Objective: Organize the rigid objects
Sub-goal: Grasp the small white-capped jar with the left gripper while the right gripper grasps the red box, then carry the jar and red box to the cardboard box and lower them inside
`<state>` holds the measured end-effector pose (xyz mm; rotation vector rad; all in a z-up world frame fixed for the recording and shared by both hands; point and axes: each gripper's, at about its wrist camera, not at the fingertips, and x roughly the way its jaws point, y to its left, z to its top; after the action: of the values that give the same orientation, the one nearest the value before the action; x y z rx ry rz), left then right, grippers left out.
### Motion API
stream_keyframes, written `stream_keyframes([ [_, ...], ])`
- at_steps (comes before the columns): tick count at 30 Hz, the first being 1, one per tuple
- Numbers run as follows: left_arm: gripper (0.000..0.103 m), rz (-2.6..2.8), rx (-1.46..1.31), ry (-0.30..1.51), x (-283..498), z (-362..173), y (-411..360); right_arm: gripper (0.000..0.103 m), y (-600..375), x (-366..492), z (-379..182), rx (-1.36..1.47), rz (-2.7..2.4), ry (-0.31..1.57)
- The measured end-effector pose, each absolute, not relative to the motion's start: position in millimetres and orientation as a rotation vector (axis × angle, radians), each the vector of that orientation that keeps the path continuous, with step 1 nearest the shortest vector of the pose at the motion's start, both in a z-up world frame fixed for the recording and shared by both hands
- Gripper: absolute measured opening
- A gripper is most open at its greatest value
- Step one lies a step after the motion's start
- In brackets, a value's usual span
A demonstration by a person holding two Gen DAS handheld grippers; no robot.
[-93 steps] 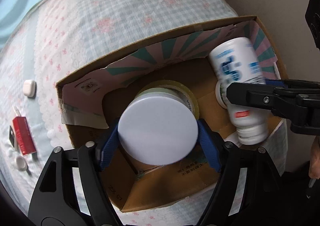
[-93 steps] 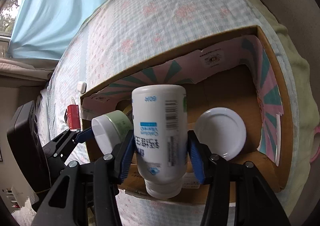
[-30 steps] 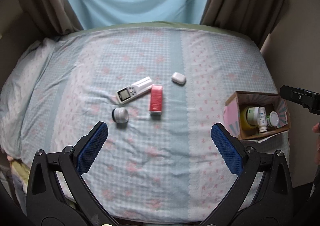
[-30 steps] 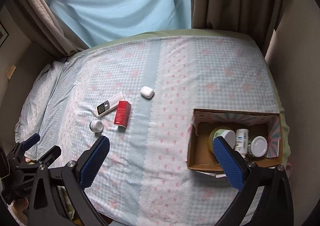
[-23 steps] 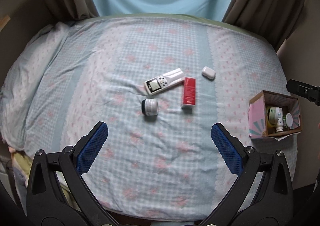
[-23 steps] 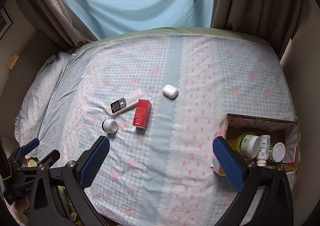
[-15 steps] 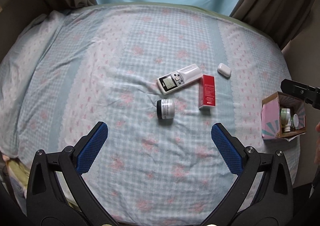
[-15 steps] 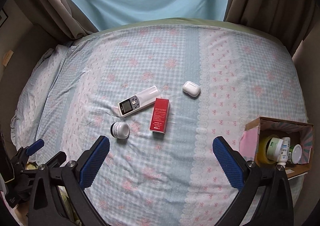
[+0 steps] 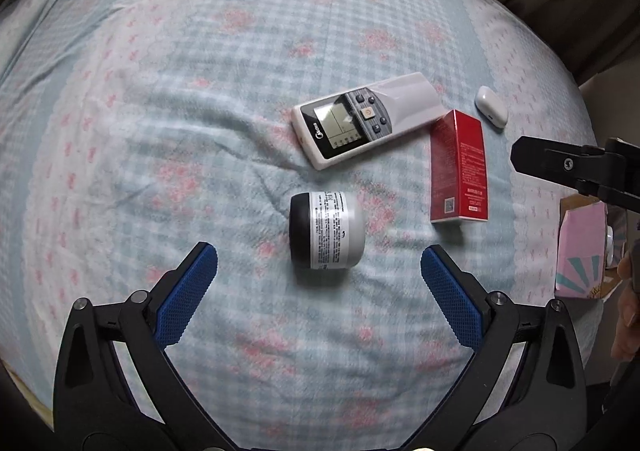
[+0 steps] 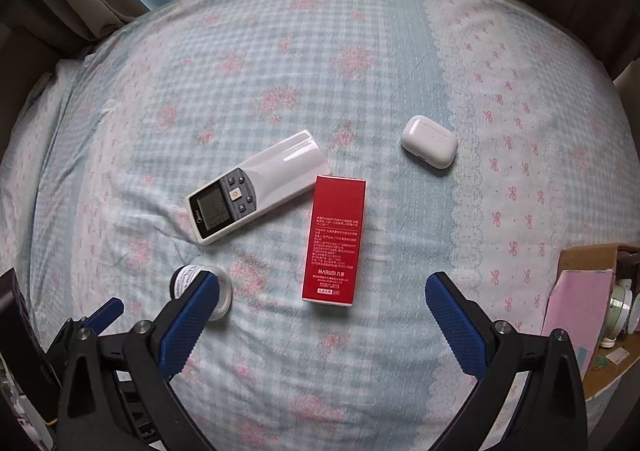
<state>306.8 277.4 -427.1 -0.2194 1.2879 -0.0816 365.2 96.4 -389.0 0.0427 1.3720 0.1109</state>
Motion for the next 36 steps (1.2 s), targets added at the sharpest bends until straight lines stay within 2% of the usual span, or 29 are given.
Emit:
stream_keyframes([
  [7,0.091,-0.087,-0.237,1.305,323.6,-470.5,272.4,0.098,99.0,390.9,-449.5,0.047,0.07,1.443],
  [14,0.08,-0.088,-0.288,1.305,328.3,-487.0,274.2,0.09,98.3,398.9,-477.3,0.062,0.036,1.474],
  [15,0.071,-0.092,-0.291,1.304,328.7,-487.6,273.6,0.085,99.1,400.3,-479.7,0.06,0.036,1.479],
  [17,0.066,-0.094,-0.286,1.304,330.4,-488.2,272.6,0.078,101.1,403.7,-484.3,0.051,0.039,1.491],
  [19,0.053,-0.097,-0.284,1.302,332.7,-488.3,270.4,0.065,102.7,406.4,-488.9,0.033,0.035,1.503],
  [20,0.051,-0.106,-0.294,1.301,332.9,-488.4,269.5,0.061,103.6,407.5,-490.4,0.024,0.032,1.507],
  [21,0.05,-0.103,-0.291,1.301,333.6,-488.8,266.8,0.053,104.3,408.3,-491.9,0.014,0.028,1.512],
  [24,0.05,-0.095,-0.269,1.296,335.1,-488.9,260.7,0.039,105.5,409.2,-491.4,0.003,0.024,1.509],
  [36,0.05,-0.079,-0.31,1.283,321.8,-472.5,272.9,0.038,97.3,401.4,-471.7,0.051,0.052,1.496],
])
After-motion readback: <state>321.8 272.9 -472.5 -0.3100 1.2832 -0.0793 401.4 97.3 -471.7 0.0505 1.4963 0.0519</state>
